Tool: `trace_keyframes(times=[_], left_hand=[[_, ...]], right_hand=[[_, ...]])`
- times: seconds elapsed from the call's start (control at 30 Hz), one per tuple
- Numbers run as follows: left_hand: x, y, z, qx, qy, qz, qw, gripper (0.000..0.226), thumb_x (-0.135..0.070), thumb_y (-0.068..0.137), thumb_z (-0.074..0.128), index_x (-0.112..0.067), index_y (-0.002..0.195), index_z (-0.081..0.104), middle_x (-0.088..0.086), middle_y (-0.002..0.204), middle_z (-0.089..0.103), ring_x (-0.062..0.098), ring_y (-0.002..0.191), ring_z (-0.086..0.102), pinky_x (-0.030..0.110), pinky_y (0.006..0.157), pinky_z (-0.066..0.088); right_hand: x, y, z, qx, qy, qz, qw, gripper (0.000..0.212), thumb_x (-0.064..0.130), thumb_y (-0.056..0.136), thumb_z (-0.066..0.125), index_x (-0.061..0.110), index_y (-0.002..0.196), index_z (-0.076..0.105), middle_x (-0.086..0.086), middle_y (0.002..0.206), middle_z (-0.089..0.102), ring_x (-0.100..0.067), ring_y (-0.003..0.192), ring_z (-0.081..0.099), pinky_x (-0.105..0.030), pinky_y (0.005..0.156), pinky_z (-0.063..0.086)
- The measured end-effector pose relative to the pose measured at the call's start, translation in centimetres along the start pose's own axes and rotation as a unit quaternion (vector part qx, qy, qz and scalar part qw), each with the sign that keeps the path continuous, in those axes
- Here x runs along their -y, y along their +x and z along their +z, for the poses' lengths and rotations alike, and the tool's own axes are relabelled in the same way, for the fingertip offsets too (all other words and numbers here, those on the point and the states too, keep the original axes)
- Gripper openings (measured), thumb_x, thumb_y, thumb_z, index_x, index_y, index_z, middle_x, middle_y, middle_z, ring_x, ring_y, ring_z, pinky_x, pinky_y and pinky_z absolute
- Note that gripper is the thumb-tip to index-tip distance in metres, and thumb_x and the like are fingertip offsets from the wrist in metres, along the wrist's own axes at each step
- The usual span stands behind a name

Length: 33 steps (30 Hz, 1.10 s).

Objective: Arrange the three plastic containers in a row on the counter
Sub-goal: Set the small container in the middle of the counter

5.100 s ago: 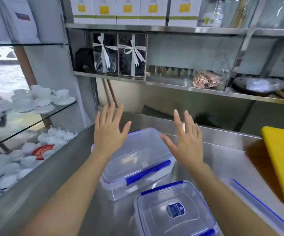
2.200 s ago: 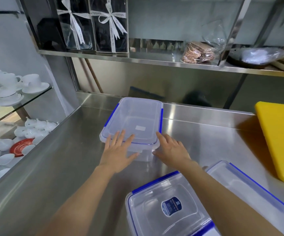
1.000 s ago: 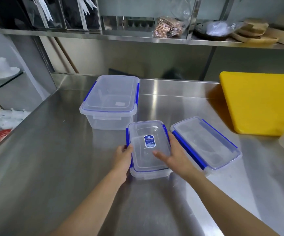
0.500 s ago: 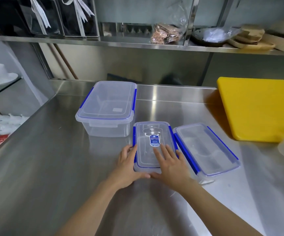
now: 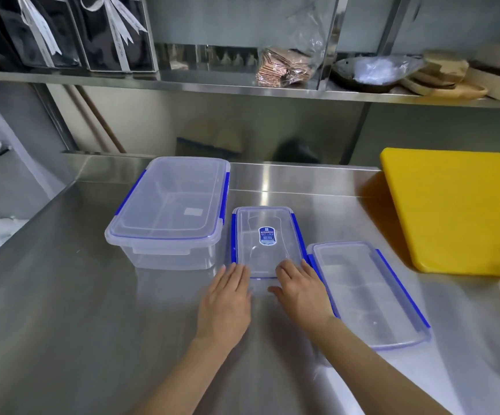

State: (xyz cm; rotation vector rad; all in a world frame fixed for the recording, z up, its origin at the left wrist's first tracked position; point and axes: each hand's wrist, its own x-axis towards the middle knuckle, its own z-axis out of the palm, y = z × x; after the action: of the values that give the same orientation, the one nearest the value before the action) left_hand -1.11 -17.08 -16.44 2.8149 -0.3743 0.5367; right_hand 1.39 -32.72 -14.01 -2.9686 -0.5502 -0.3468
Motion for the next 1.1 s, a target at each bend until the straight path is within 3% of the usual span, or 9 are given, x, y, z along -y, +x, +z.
trace_keyframes(times=[0.07,0.1,0.17,0.23,0.6,0.8,0.87,0.97,1.1], left_hand=[[-0.7,1.6,0.3,0.051,-0.034,-0.049,0.997,0.057,-0.029,0.083,0.058,-0.004,0.133,0.047,0.011,0.14,0.049,0.02,0.128,0.05,0.031,0.116,0.022],[-0.7,2.5,0.5,0.068,-0.049,-0.066,0.994,0.069,-0.03,0.086,0.057,-0.005,0.143,0.028,0.008,0.152,0.026,0.017,0.14,0.031,0.029,0.117,0.011],[-0.4,4.6,1.3,0.121,-0.06,-0.082,0.987,0.082,-0.031,0.09,0.05,-0.011,0.147,-0.006,0.001,0.154,-0.014,0.013,0.146,-0.005,0.026,0.113,-0.009],[-0.2,6.6,2.1,0.161,-0.042,-0.106,0.98,0.091,-0.031,0.088,0.052,-0.012,0.145,-0.017,0.002,0.156,-0.021,0.014,0.144,-0.016,0.028,0.114,-0.012],[1.6,13.6,4.4,0.236,-0.027,-0.135,0.962,0.108,-0.048,0.082,0.059,-0.015,0.142,-0.025,0.005,0.156,-0.025,0.021,0.144,-0.019,0.038,0.117,-0.006],[1.3,13.0,3.5,0.226,-0.07,-0.147,0.96,0.098,-0.039,0.086,0.057,-0.024,0.144,-0.021,0.004,0.157,-0.022,0.024,0.146,-0.013,0.044,0.121,0.004],[0.4,12.2,2.7,0.181,-0.104,-0.155,0.966,0.09,-0.041,0.087,0.055,-0.032,0.145,-0.014,0.005,0.159,-0.012,0.026,0.147,0.0,0.043,0.119,0.015],[-1.5,10.9,1.6,0.107,-0.173,-0.187,0.961,0.075,-0.042,0.087,0.053,-0.029,0.146,0.008,0.006,0.154,0.025,0.027,0.138,0.032,0.044,0.11,0.035],[-4.9,9.0,0.7,0.217,-0.277,-0.253,0.901,0.06,-0.048,0.085,0.054,-0.015,0.131,0.036,0.009,0.131,0.054,0.029,0.117,0.053,0.04,0.097,0.044]], right_hand=[[-0.8,1.6,0.1,0.023,-0.001,0.021,1.0,0.05,0.041,0.055,0.085,0.008,0.09,0.072,-0.007,0.092,0.076,-0.02,0.088,0.073,-0.043,0.081,0.057],[-1.2,2.4,0.3,0.036,0.006,0.031,0.999,0.058,0.045,0.064,0.077,0.006,0.105,0.068,-0.011,0.109,0.072,-0.022,0.103,0.068,-0.045,0.09,0.052],[-2.0,4.1,0.3,0.086,0.031,0.032,0.995,0.072,0.047,0.084,0.056,0.005,0.139,0.038,-0.013,0.148,0.04,-0.024,0.138,0.036,-0.046,0.113,0.028],[-3.0,5.6,0.9,0.142,0.025,0.035,0.989,0.078,0.048,0.09,0.044,0.011,0.148,0.006,-0.007,0.159,0.007,-0.02,0.147,0.004,-0.04,0.12,0.007],[-4.9,11.4,3.3,0.166,-0.011,0.046,0.985,0.097,0.057,0.085,0.047,0.013,0.146,-0.013,-0.005,0.159,-0.012,-0.022,0.146,-0.012,-0.038,0.11,-0.012],[-5.0,11.0,2.3,0.174,0.018,0.055,0.983,0.093,0.051,0.087,0.05,0.015,0.146,-0.011,-0.005,0.16,-0.006,-0.023,0.147,-0.006,-0.042,0.119,0.004],[-5.2,10.4,1.2,0.156,0.047,0.07,0.984,0.086,0.047,0.088,0.051,0.017,0.147,-0.003,-0.006,0.16,0.002,-0.025,0.147,0.005,-0.042,0.118,0.013],[-6.0,8.9,-1.3,0.101,0.058,0.09,0.989,0.069,0.041,0.09,0.049,0.018,0.145,0.015,-0.007,0.158,0.015,-0.027,0.142,0.022,-0.04,0.113,0.025],[-8.4,5.5,-3.8,0.087,0.049,0.192,0.976,0.062,0.044,0.089,0.049,0.02,0.142,0.028,-0.006,0.157,0.019,-0.028,0.141,0.026,-0.044,0.112,0.027]])
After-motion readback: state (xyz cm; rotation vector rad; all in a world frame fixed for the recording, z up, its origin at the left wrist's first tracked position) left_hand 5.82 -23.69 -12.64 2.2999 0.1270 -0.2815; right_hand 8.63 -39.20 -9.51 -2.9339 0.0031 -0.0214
